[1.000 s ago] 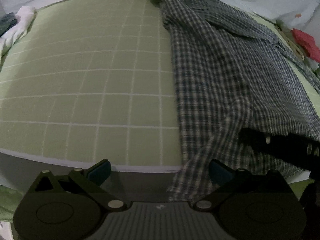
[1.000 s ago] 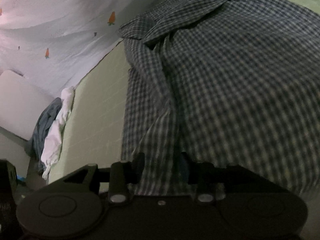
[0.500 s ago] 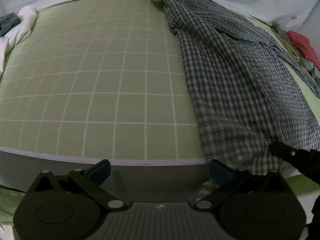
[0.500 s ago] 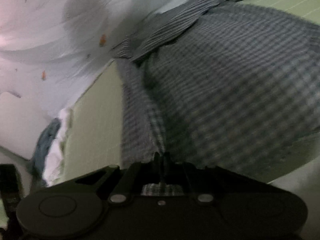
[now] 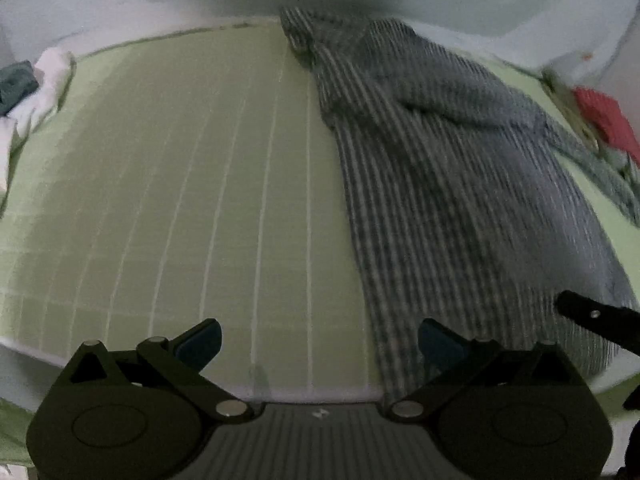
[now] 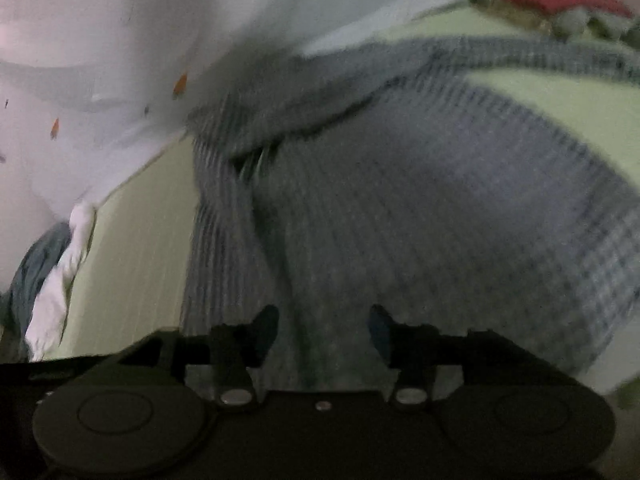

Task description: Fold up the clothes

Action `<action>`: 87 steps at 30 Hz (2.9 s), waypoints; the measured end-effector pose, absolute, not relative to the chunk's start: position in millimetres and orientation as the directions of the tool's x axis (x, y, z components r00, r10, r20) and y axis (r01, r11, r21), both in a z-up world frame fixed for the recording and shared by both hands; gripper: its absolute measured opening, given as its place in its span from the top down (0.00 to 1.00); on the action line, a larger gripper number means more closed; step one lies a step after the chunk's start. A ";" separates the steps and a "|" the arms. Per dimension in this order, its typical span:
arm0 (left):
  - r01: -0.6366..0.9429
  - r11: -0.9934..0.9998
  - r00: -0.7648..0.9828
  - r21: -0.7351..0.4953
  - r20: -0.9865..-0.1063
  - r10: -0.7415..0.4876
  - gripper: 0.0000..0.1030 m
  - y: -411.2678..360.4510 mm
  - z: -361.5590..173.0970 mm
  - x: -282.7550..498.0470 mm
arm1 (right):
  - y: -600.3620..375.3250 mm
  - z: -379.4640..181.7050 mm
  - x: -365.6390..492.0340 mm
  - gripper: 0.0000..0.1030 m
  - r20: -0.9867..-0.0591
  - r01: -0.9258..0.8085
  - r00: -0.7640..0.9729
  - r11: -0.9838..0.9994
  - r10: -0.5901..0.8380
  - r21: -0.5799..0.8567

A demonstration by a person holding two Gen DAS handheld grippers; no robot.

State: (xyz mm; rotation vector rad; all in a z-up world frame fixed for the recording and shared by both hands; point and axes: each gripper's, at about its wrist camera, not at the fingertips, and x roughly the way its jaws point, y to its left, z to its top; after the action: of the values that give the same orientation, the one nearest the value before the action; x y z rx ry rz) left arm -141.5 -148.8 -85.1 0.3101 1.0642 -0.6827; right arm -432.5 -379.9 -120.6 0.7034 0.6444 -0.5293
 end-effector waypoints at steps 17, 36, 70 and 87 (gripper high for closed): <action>0.466 0.874 0.456 -0.136 -0.810 -0.369 0.00 -213.5 -61.8 -76.7 | -513.6 -101.8 -409.6 0.00 -0.604 0.635 0.718 0.680 -0.345 0.366; 0.334 0.919 0.449 -0.209 -0.822 -0.350 0.07 -349.5 -109.3 194.1 | -675.3 -131.3 -298.4 0.30 -0.678 0.746 0.613 0.578 -0.406 0.329; 0.390 0.920 0.476 0.037 -0.863 -0.167 0.97 -513.1 -149.3 213.4 | -769.6 -93.8 -289.7 0.95 -0.595 0.817 0.540 0.541 -0.595 0.200; 0.440 0.880 0.621 0.178 -0.769 -0.154 0.26 -504.6 -128.7 197.0 | -779.9 -145.6 -271.5 0.93 -0.681 0.861 0.439 0.492 -0.587 0.131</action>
State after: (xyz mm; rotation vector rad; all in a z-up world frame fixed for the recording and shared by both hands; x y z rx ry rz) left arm 197.0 -504.6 -128.7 0.3698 0.8366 -0.3504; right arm -271.5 -779.9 -145.6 0.5070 0.6151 -0.9487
